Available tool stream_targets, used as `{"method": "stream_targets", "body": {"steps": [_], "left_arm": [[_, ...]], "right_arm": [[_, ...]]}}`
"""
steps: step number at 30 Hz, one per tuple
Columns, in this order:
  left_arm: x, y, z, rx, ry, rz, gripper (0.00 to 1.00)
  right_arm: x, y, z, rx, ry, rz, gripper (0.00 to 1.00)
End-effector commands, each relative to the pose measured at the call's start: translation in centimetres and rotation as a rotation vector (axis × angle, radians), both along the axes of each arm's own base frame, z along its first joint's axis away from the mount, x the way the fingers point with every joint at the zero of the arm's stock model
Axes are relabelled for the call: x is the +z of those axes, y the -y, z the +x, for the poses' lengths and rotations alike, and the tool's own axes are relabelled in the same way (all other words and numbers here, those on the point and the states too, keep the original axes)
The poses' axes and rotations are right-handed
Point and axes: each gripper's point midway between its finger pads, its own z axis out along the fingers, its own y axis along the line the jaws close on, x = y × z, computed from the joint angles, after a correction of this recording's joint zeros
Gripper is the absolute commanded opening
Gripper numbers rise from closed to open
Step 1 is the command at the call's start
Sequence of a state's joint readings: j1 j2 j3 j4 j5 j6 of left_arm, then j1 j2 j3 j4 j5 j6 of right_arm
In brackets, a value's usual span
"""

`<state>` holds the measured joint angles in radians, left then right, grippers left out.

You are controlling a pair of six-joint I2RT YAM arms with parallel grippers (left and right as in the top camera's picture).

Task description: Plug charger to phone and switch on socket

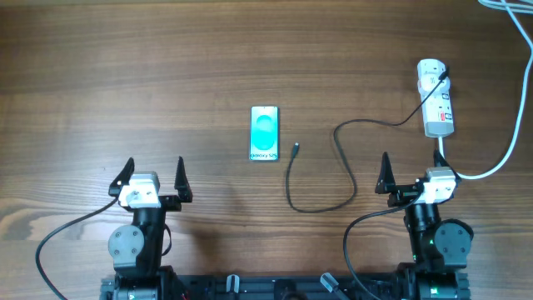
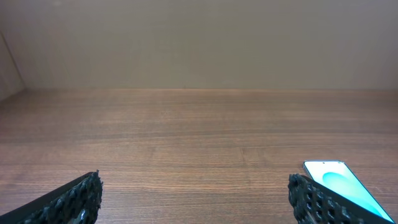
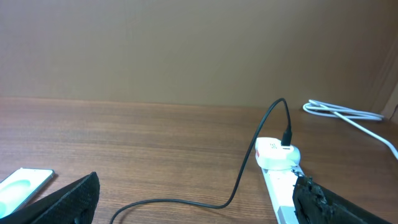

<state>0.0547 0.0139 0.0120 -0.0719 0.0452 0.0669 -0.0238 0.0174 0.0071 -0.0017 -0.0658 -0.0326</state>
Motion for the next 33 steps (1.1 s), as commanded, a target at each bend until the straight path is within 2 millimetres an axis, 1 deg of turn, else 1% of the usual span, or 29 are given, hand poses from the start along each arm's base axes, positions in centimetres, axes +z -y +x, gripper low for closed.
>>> {"method": "stream_targets", "body": {"steps": [1,14,15,17,18,19,20,22,23,24,25,26,27,28,29,30,32,33], "left_arm": [[-0.3,-0.5,0.0,0.025,-0.006,0.012,1.0],[-0.3,-0.5,0.0,0.025,-0.006,0.012,1.0],[-0.3,-0.2,0.0,0.007,-0.004,-0.005,1.0],[0.2,2.7,-0.2,-0.147,0.005,-0.148,1.0],[0.5,4.8,-0.6,-0.268,-0.004,-0.242,1.0],[0.7,7.5,-1.6,-0.43,-0.042,-0.349,1.0],[0.8,8.5,-2.1,-0.492,-0.052,-0.368,1.0],[1.7,9.8,-2.9,-0.589,-0.03,-0.357,1.0],[2.3,10.5,-3.4,-0.644,-0.01,-0.345,1.0],[3.7,11.6,-4.4,-0.733,0.037,-0.333,1.0],[5.3,11.9,-4.9,-0.774,0.109,-0.295,1.0],[6.4,12.0,-5.2,-0.782,0.164,-0.268,1.0],[8.2,11.8,-5.6,-0.785,0.249,-0.231,1.0],[10.7,11.2,-5.9,-0.753,0.348,-0.227,1.0],[12.1,10.5,-5.9,-0.71,0.389,-0.246,1.0],[14.0,9.6,-5.9,-0.654,0.435,-0.254,1.0],[16.6,8.6,-5.8,-0.589,0.461,-0.269,1.0],[17.6,8.1,-5.2,-0.548,0.432,-0.291,1.0]], "right_arm": [[0.1,0.0,0.0,-0.005,0.005,-0.02,1.0],[0.1,0.0,0.0,-0.005,0.005,-0.02,1.0],[0.1,0.0,0.0,-0.005,0.005,-0.02,1.0],[0.1,0.0,0.0,-0.005,0.005,-0.02,1.0],[0.1,0.0,0.0,-0.005,0.005,-0.02,1.0],[0.1,0.0,0.0,-0.005,0.005,-0.02,1.0],[0.1,0.0,0.0,-0.005,0.005,-0.02,1.0],[0.1,0.0,0.0,-0.005,0.005,-0.02,1.0],[0.1,0.0,0.0,-0.005,0.005,-0.02,1.0],[0.1,0.0,0.0,-0.005,0.005,-0.02,1.0],[0.1,0.0,0.0,-0.005,0.005,-0.02,1.0],[0.1,0.0,0.0,-0.005,0.005,-0.02,1.0],[0.1,0.0,0.0,-0.005,0.005,-0.02,1.0],[0.1,0.0,0.0,-0.005,0.005,-0.019,1.0],[0.1,0.0,0.0,-0.005,0.005,-0.02,1.0],[0.1,0.0,0.0,-0.005,0.005,-0.02,1.0],[0.1,0.0,0.0,-0.005,0.005,-0.02,1.0],[0.1,0.0,0.0,-0.005,0.005,-0.02,1.0]]}}
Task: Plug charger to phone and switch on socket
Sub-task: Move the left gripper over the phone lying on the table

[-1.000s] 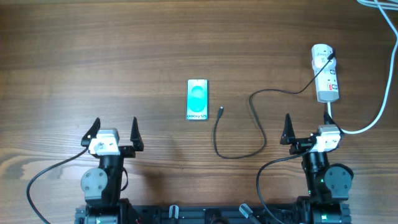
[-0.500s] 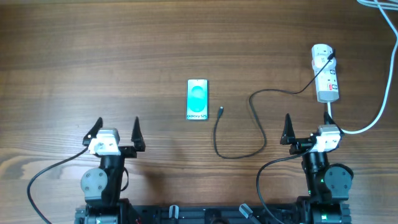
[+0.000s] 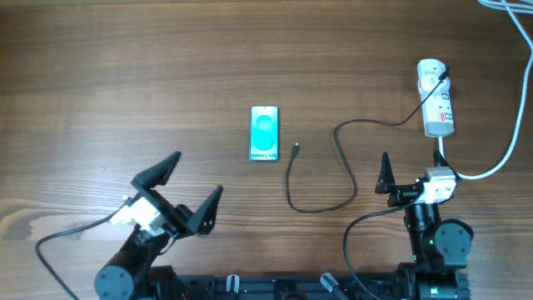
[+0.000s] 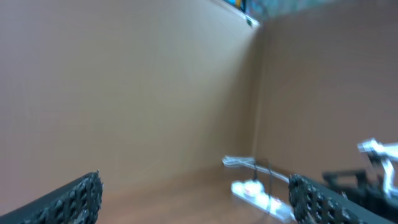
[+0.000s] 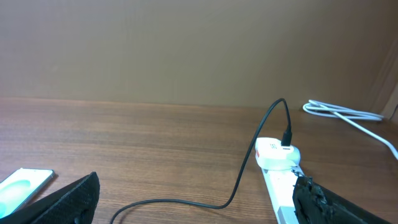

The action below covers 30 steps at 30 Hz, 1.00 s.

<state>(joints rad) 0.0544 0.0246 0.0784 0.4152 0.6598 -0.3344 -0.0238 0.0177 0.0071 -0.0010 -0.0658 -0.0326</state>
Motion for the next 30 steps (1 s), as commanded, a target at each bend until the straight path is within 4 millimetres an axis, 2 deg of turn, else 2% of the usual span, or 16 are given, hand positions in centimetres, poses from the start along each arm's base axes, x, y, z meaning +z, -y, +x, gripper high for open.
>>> {"method": "stream_targets", "body": {"steps": [1,3,4,7,8,10,13,15,16,20,23,25,27,30], "left_arm": [[5.1,-2.8,1.7,0.161,-0.118,-0.109,1.0],[4.8,-3.5,4.0,0.218,-0.399,-0.068,1.0],[4.8,-2.8,4.8,0.181,-0.52,-0.007,1.0],[5.6,2.4,4.4,-0.219,-0.752,0.038,1.0],[5.6,3.4,4.3,-0.32,-0.783,0.032,1.0],[4.5,3.9,6.2,-0.383,-0.846,0.003,1.0],[0.5,3.5,9.7,-0.296,-1.058,-0.082,0.99],[-2.0,3.4,11.2,-0.101,-1.157,-0.019,0.99],[-2.5,3.5,11.5,-0.006,-1.188,0.041,1.0],[-1.3,5.4,12.6,0.252,-1.299,0.283,0.99],[-1.5,7.5,13.8,0.277,-1.489,0.449,1.0],[-3.5,8.5,15.0,0.298,-1.6,0.537,1.0],[-6.5,9.9,16.6,0.298,-1.65,0.578,1.0],[-10.2,10.6,17.2,0.314,-1.736,0.623,1.0]], "right_arm": [[0.0,0.0,0.0,-0.005,0.005,-0.02,1.0],[0.0,0.0,0.0,-0.005,0.005,-0.02,1.0],[0.0,0.0,0.0,-0.005,0.005,-0.02,1.0],[0.0,0.0,0.0,-0.005,0.005,-0.02,1.0],[0.0,0.0,0.0,-0.005,0.005,-0.02,1.0],[0.0,0.0,0.0,-0.005,0.005,-0.02,1.0],[0.0,0.0,0.0,-0.005,0.005,-0.02,1.0],[0.0,0.0,0.0,-0.005,0.005,-0.02,1.0],[0.0,0.0,0.0,-0.005,0.005,-0.02,1.0],[0.0,0.0,0.0,-0.005,0.005,-0.02,1.0],[0.0,0.0,0.0,-0.005,0.005,-0.02,1.0],[0.0,0.0,0.0,-0.005,0.005,-0.02,1.0],[0.0,0.0,0.0,-0.005,0.005,-0.02,1.0],[0.0,0.0,0.0,-0.005,0.005,-0.02,1.0]]}}
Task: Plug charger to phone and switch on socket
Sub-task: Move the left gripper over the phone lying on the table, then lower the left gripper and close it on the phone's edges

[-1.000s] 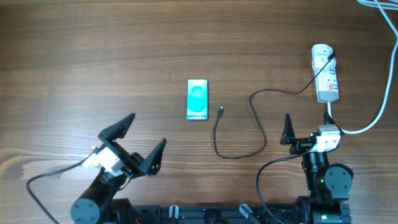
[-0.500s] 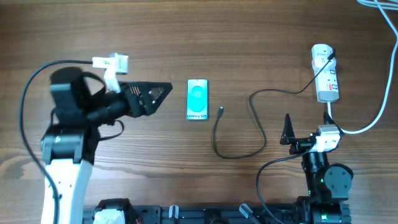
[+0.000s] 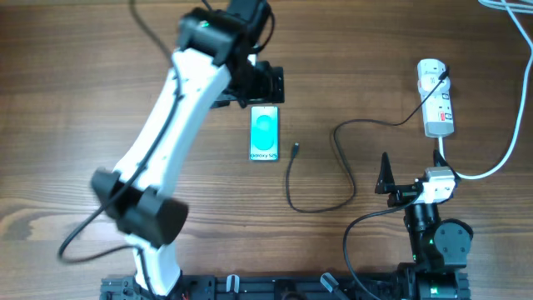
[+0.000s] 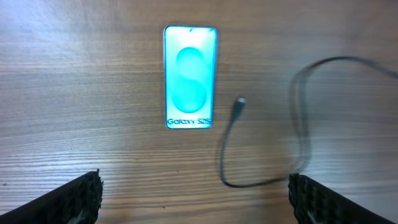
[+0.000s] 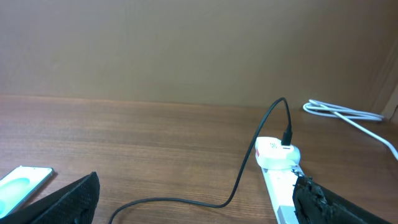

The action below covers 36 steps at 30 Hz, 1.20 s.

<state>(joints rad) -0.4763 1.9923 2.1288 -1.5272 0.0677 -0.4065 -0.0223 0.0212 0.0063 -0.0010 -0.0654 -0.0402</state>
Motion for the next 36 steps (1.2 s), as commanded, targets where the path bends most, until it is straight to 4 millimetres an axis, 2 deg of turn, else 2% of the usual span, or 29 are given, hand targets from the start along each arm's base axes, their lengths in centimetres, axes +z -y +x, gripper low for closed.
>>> {"method": "stream_targets", "body": {"steps": [1,7,16,20,26,36], "left_arm": [[-3.1,0.6,0.8,0.038,-0.06,0.051,1.0],[-8.3,1.2,1.1,0.054,-0.172,0.112,1.0],[-13.7,3.4,2.1,-0.012,-0.198,0.134,1.0],[-14.9,3.4,2.4,-0.078,-0.203,0.141,1.0],[-15.5,2.5,3.8,-0.016,-0.183,0.124,1.0],[-19.1,2.2,2.9,-0.006,-0.208,0.138,1.0]], "right_arm": [[0.2,0.1,0.0,-0.006,0.009,-0.012,1.0],[0.2,0.1,0.0,-0.006,0.009,-0.012,1.0],[0.2,0.1,0.0,-0.006,0.009,-0.012,1.0],[0.2,0.1,0.0,-0.006,0.009,-0.012,1.0],[0.2,0.1,0.0,-0.006,0.009,-0.012,1.0],[0.2,0.1,0.0,-0.006,0.009,-0.012,1.0]]}}
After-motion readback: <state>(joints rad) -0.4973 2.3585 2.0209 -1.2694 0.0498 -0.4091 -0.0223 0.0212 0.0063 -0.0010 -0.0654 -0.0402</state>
